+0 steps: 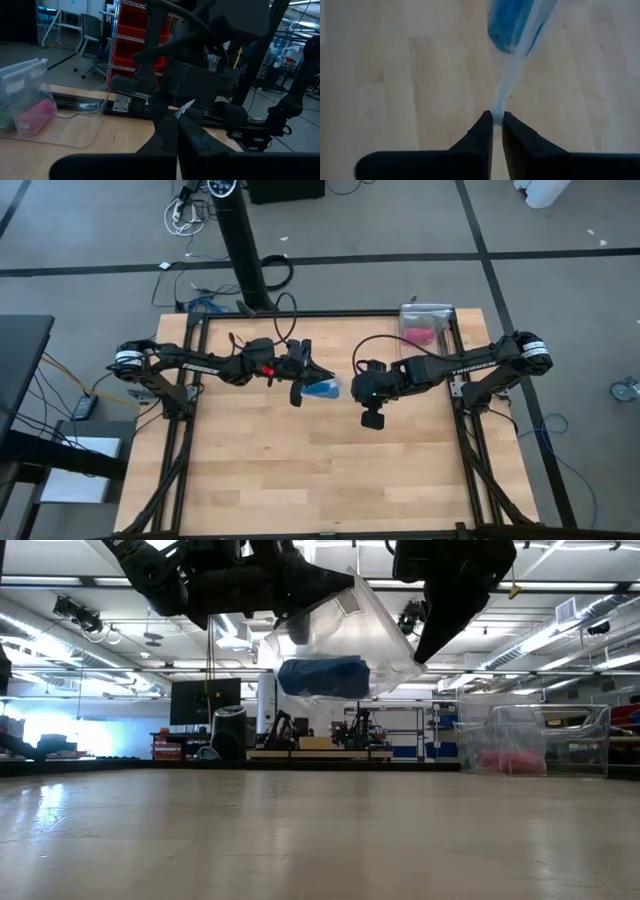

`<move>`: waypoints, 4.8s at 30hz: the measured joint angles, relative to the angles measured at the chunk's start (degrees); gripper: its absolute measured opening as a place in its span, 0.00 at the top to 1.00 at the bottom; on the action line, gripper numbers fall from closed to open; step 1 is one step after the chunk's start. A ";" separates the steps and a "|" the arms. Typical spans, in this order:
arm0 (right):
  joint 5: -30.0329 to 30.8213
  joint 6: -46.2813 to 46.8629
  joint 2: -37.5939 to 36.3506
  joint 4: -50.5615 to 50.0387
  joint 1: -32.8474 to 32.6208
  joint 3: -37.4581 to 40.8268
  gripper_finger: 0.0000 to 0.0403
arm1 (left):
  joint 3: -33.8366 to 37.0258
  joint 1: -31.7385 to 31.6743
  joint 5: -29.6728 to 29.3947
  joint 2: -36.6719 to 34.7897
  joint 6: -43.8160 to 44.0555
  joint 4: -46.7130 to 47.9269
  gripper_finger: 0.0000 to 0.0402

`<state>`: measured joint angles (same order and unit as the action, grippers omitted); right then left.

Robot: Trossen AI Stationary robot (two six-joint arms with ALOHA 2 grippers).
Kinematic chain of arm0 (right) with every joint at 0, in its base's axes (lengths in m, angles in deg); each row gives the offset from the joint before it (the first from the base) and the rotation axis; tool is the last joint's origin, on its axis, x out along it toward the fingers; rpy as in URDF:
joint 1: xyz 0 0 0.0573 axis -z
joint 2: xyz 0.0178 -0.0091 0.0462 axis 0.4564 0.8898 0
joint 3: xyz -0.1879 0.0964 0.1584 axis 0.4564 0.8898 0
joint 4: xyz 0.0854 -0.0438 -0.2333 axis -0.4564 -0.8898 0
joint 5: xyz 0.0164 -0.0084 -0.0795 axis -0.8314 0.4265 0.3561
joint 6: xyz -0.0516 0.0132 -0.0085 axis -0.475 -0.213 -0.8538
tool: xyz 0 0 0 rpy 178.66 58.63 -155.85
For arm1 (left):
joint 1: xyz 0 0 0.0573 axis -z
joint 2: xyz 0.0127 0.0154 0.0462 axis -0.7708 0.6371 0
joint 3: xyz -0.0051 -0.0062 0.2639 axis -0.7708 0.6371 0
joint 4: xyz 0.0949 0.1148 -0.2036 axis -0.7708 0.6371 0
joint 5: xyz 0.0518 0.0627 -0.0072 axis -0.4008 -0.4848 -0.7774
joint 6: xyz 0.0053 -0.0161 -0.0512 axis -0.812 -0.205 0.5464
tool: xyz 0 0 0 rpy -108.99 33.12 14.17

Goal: Roll bandage
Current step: Close the transparent zip bag, then put the transparent zip bag with the blue bandage into the transparent bin, then return to Home Position

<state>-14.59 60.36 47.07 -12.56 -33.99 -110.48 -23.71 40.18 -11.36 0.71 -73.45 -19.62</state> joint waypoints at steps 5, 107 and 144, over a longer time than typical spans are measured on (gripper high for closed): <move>6.66 1.65 -1.54 -4.22 -2.08 -1.05 0.79 | 0.00 -0.19 -0.02 -0.07 -0.06 -0.07 1.00; 5.80 -58.02 -25.97 3.74 55.04 23.24 0.95 | 15.61 -12.28 6.40 0.07 4.47 -22.98 0.71; -12.97 -35.23 -32.24 18.87 31.55 20.34 0.99 | 15.63 -11.55 14.97 -13.44 -9.32 -4.81 0.99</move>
<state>-27.56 25.13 14.83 6.32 -2.43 -90.14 -8.09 28.63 3.61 -12.72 -82.77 -24.42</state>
